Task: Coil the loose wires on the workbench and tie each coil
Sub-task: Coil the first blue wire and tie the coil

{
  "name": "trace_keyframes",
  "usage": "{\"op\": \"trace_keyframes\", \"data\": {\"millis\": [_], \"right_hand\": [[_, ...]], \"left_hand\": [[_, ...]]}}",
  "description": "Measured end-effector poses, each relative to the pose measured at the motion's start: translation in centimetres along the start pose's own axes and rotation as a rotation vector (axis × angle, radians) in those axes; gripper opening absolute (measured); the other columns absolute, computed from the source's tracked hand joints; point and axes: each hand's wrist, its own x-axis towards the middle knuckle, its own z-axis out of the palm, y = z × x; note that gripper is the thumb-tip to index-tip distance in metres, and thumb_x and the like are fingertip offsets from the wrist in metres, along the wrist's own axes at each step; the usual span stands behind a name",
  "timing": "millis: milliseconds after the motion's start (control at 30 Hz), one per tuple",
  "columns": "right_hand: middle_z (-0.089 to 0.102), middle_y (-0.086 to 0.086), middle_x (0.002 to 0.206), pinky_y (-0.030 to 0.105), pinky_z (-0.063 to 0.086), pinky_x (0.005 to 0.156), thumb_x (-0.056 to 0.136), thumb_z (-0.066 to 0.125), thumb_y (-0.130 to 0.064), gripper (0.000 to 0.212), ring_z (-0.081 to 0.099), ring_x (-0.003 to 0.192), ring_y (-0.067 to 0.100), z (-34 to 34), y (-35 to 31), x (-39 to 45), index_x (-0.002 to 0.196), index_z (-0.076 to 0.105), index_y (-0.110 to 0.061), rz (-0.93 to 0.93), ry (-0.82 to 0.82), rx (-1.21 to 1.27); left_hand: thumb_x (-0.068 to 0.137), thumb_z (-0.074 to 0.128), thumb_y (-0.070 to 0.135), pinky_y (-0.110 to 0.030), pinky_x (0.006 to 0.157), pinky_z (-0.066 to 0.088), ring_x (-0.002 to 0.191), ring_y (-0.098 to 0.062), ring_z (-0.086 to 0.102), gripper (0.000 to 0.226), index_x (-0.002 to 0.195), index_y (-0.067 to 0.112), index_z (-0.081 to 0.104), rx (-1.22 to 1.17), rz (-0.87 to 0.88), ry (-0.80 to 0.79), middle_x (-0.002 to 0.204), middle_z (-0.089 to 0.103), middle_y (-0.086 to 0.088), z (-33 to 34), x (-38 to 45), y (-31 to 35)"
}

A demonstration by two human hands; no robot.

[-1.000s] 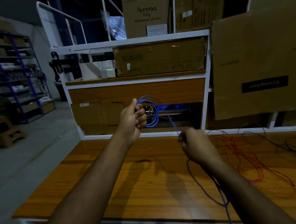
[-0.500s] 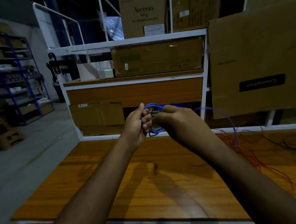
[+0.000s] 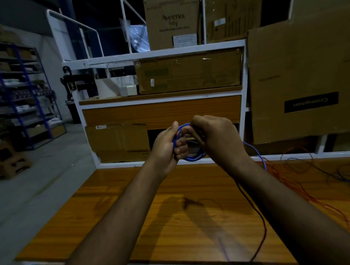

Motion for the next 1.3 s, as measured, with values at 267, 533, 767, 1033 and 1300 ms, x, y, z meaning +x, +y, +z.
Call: {"op": "trace_keyframes", "data": {"millis": [267, 533, 767, 1033, 1300], "right_hand": [[0.055, -0.001, 0.078, 0.031, 0.048, 0.051, 0.092, 0.047, -0.046, 0.033, 0.053, 0.061, 0.015, -1.1, 0.8, 1.6, 0.096, 0.059, -0.016, -0.039, -0.108, -0.214], [0.054, -0.003, 0.092, 0.03, 0.047, 0.069, 0.096, 0.048, -0.039, 0.024, 0.052, 0.084, 0.015, -1.6, 4.9, 1.1, 0.103, 0.061, -0.02, -0.129, -0.338, -0.215], [0.061, -0.008, 0.098, 0.022, 0.049, 0.075, 0.094, 0.061, -0.036, 0.017, 0.059, 0.089, 0.004, -1.6, 4.9, -1.9, 0.104, 0.062, -0.022, 0.236, -0.565, 0.353], [0.062, -0.015, 0.092, 0.021, 0.05, 0.073, 0.093, 0.066, -0.019, 0.011, 0.057, 0.081, -0.003, 1.4, 3.2, -3.6, 0.103, 0.067, -0.021, 0.185, -0.38, 0.248], [0.064, -0.01, 0.099, 0.026, 0.054, 0.074, 0.086, 0.074, -0.04, 0.03, 0.06, 0.088, 0.006, 3.6, -0.5, -4.7, 0.108, 0.062, -0.024, 0.299, -0.253, 0.159]], "left_hand": [[0.106, 0.032, 0.041, -0.021, 0.038, 0.014, 0.038, -0.007, 0.019, 0.045, 0.071, 0.016, 0.043, 0.078, -0.154, -0.037, 0.051, 0.026, 0.005, -0.1, -0.4, 0.9], [0.106, 0.034, 0.035, -0.021, 0.038, 0.014, 0.038, -0.006, 0.018, 0.042, 0.068, 0.019, 0.037, 0.055, -0.136, 0.021, 0.05, 0.024, 0.007, -1.3, -0.6, 1.7], [0.107, 0.035, 0.031, -0.019, 0.036, 0.013, 0.035, -0.006, 0.018, 0.041, 0.067, 0.02, 0.035, 0.036, -0.057, 0.124, 0.046, 0.024, 0.008, -3.0, 0.0, 2.6], [0.106, 0.035, 0.033, -0.021, 0.037, 0.014, 0.035, -0.006, 0.019, 0.042, 0.066, 0.02, 0.036, 0.033, -0.041, 0.108, 0.047, 0.025, 0.008, -3.5, 0.0, 3.4], [0.106, 0.036, 0.032, -0.018, 0.034, 0.017, 0.035, -0.005, 0.02, 0.041, 0.067, 0.019, 0.037, 0.027, -0.04, 0.104, 0.048, 0.026, 0.008, -3.5, -0.1, 3.3]]}}
